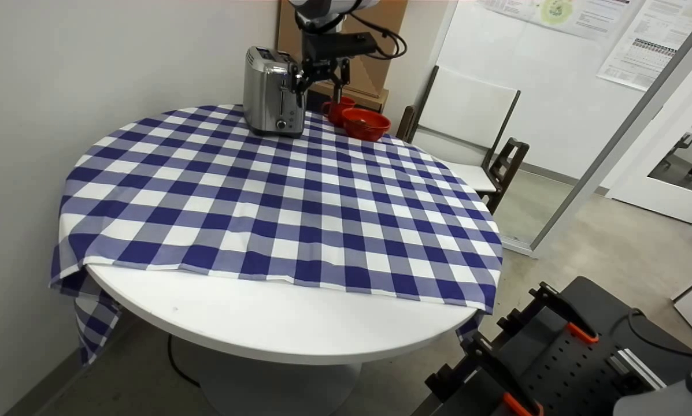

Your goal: Press the button on the toaster

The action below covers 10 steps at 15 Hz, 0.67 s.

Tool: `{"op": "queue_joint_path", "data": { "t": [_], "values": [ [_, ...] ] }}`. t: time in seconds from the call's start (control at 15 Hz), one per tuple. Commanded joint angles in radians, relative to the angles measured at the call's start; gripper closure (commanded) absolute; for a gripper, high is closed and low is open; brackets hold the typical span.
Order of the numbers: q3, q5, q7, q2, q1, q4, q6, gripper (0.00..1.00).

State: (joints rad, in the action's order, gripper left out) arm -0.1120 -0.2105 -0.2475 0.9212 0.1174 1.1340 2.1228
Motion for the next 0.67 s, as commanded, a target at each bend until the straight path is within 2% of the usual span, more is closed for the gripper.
{"op": "queue_joint_path", "data": {
  "t": [0.0, 0.4, 0.6],
  "values": [
    [0.030, 0.030, 0.018, -0.180, -0.005, 0.241, 0.009, 0.00],
    [0.100, 0.122, 0.039, -0.384, -0.029, 0.530, 0.032, 0.00],
    [0.140, 0.180, 0.118, -0.502, -0.052, 0.681, 0.061, 0.00]
  ]
}}
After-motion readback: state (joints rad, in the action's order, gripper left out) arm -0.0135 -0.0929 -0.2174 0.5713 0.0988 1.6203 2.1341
